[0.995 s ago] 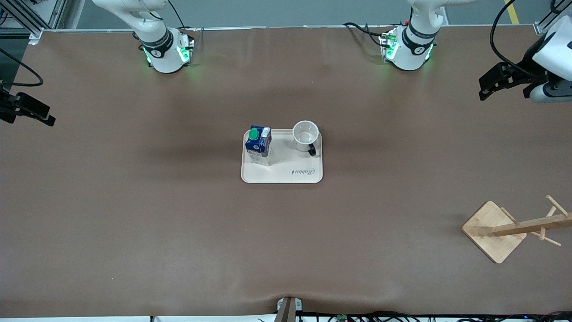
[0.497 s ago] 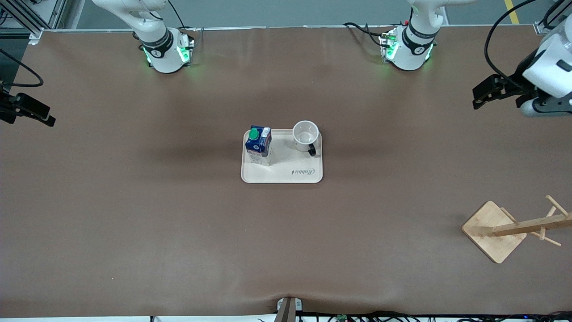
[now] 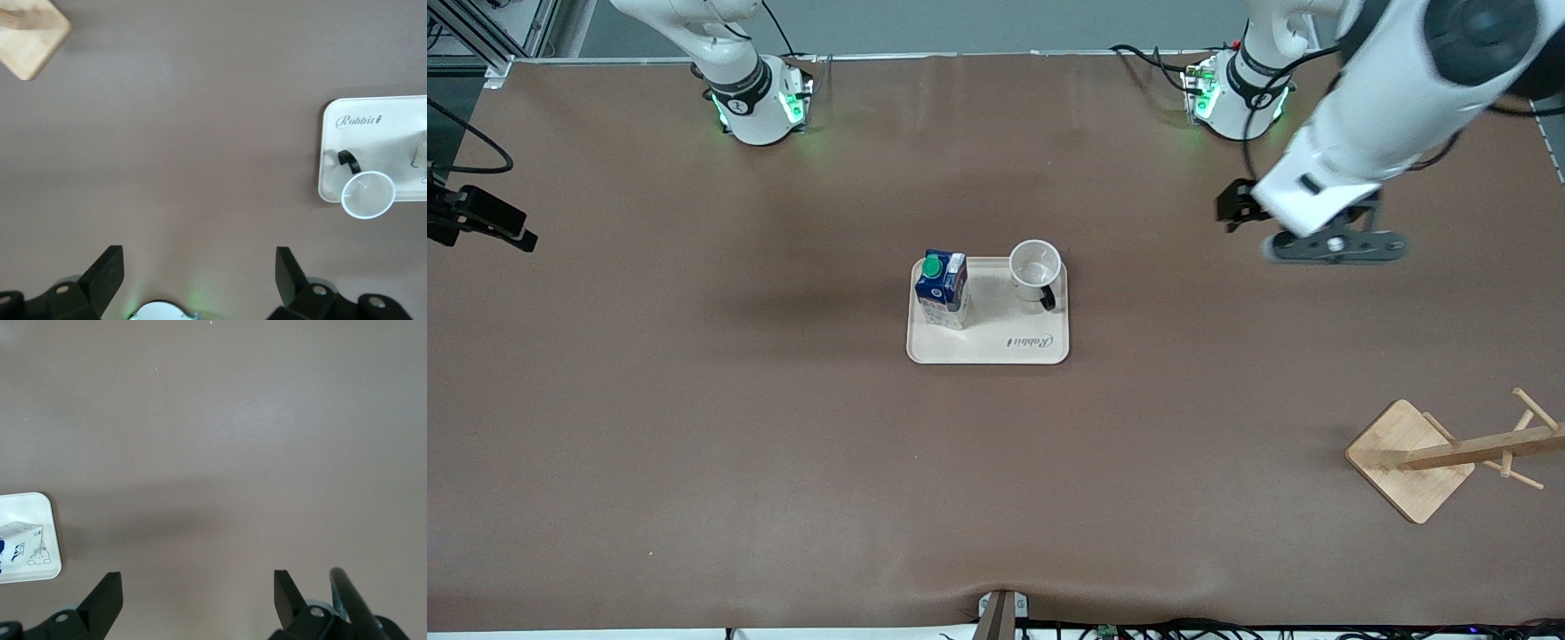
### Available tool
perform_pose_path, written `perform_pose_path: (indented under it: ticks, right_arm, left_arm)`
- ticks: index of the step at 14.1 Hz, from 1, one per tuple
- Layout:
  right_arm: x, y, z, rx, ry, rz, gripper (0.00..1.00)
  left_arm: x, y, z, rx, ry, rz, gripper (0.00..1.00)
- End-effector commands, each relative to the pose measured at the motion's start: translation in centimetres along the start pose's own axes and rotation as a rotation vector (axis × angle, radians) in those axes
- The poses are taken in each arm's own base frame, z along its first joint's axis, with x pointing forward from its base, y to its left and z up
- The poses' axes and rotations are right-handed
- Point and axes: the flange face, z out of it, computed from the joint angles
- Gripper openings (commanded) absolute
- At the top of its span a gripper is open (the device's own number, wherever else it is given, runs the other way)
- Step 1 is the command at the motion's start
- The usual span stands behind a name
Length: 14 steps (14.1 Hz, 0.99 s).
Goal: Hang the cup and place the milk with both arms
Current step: 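Move the left gripper toward the white mug on the tray, then lower the left gripper and grasp the white mug by its rim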
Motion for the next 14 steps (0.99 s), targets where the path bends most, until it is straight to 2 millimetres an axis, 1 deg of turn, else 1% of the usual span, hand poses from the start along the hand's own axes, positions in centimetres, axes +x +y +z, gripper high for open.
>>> perform_pose_path:
  ticks: [1, 3, 5, 6, 7, 8, 10, 11, 12, 13, 14]
  right_arm:
    - [0.3, 0.0, -0.4, -0.011, 0.002, 0.004, 1.00]
    - [0.2, -0.2, -0.4, -0.011, 0.000, -0.001, 1.00]
    - [0.2, -0.7, -0.6, -0.004, 0.001, -0.009, 1.00]
    - [0.1, -1.3, -0.8, 0.009, 0.006, -0.017, 1.00]
    - [0.0, -1.5, -1.2, 0.011, 0.013, -0.021, 1.00]
    - [-0.1, -1.6, -1.3, 0.013, 0.009, -0.022, 1.00]
    - [-0.1, -1.7, -1.3, 0.013, 0.009, -0.026, 1.00]
    - [-0.1, -1.7, -1.3, 0.013, 0.009, -0.027, 1.00]
    - [-0.1, -1.7, -1.3, 0.013, 0.009, -0.027, 1.00]
    - [-0.1, -1.7, -1.4, 0.013, 0.010, -0.027, 1.00]
    - [-0.1, -1.7, -1.7, 0.013, 0.016, -0.027, 1.00]
  left_arm:
    - [-0.6, 2.2, 3.5, 0.001, 0.007, -0.035, 1.00]
    - [-0.9, 5.1, 5.6, -0.012, 0.035, -0.063, 1.00]
    - [-1.3, 8.2, 9.1, -0.016, 0.025, -0.100, 1.00]
    - [-1.5, 9.6, 10.9, -0.017, 0.025, -0.124, 1.00]
    - [-2.0, 11.5, 12.9, -0.029, 0.038, -0.163, 1.00]
    - [-2.8, 13.7, 14.6, -0.047, 0.058, -0.220, 1.00]
    - [-4.5, 18.0, 18.5, -0.045, 0.047, -0.286, 1.00]
    - [-4.7, 18.9, 20.1, -0.042, 0.037, -0.314, 1.00]
    - [-4.9, 19.5, 21.4, -0.041, 0.030, -0.341, 1.00]
    - [-5.5, 20.0, 22.5, -0.041, 0.029, -0.369, 0.92]
    - [-5.9, 20.1, 23.7, -0.040, 0.027, -0.388, 0.88]
